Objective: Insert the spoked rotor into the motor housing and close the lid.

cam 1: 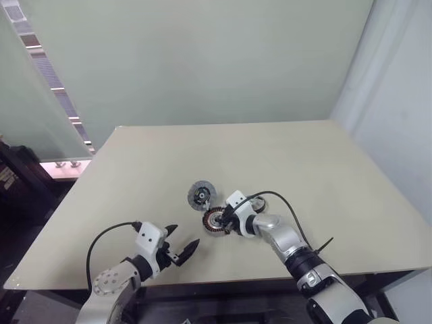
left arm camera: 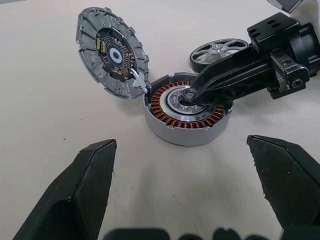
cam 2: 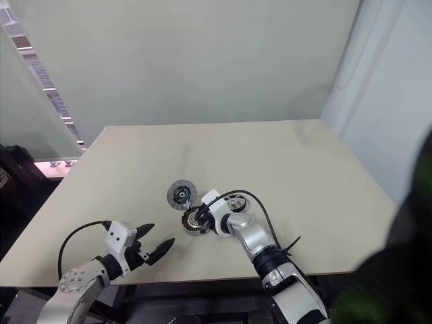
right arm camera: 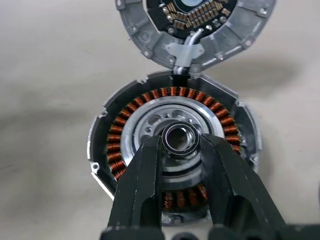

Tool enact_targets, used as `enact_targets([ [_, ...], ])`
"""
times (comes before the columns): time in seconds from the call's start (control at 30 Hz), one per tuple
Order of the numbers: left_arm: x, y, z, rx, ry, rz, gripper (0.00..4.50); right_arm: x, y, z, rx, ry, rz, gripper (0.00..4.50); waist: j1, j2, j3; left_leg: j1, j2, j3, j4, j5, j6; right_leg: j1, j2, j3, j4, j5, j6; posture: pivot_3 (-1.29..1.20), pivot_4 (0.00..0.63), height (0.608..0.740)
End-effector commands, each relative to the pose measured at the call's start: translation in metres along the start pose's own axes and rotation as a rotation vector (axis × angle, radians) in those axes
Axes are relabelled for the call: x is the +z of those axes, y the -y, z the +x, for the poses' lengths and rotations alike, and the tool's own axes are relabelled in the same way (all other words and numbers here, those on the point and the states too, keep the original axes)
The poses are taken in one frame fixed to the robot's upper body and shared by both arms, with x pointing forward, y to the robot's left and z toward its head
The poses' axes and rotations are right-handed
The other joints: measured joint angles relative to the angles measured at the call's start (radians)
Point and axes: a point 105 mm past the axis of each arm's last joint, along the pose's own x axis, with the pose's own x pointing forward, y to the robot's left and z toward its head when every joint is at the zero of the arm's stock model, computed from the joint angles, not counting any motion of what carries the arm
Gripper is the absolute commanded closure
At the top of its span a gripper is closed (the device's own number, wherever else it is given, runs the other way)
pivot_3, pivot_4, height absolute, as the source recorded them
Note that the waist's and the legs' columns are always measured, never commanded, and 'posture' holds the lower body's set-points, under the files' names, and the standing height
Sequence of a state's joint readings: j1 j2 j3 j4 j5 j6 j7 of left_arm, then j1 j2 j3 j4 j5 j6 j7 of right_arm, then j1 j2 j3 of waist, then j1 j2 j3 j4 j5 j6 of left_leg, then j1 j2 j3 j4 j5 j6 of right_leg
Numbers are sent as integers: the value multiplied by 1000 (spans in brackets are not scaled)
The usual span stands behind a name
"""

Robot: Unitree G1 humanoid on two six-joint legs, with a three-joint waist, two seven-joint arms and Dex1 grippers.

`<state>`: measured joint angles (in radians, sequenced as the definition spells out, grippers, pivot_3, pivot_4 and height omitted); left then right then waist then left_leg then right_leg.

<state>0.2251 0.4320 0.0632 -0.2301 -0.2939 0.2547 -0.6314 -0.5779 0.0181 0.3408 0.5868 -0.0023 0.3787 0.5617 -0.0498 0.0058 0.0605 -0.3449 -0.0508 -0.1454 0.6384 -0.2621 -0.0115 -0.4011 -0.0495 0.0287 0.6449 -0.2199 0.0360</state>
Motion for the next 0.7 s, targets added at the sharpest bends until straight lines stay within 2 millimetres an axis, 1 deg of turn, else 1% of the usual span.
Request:
enact_targets([
  [0.03, 16, -3, -2, 8, 50, 35, 0, 20, 0, 0, 3, 59, -35, 3698, 0, 0, 0, 0, 0, 0, 0, 0, 0, 0, 0, 0, 0, 0, 0, 0, 0, 740],
  [0.4, 16, -5, -3, 16, 52, 36, 0, 16, 2, 3, 0, 42, -43, 3698, 0, 0, 0, 0, 0, 0, 0, 0, 0, -1, 0, 1, 1, 0, 0, 0, 0, 740],
  [0.7, 14, -7, -3, 20, 50, 35, 0, 14, -1, 5, 12, 34, -44, 3698, 0, 0, 0, 0, 0, 0, 0, 0, 0, -1, 0, 2, 1, 0, 0, 0, 0, 740],
])
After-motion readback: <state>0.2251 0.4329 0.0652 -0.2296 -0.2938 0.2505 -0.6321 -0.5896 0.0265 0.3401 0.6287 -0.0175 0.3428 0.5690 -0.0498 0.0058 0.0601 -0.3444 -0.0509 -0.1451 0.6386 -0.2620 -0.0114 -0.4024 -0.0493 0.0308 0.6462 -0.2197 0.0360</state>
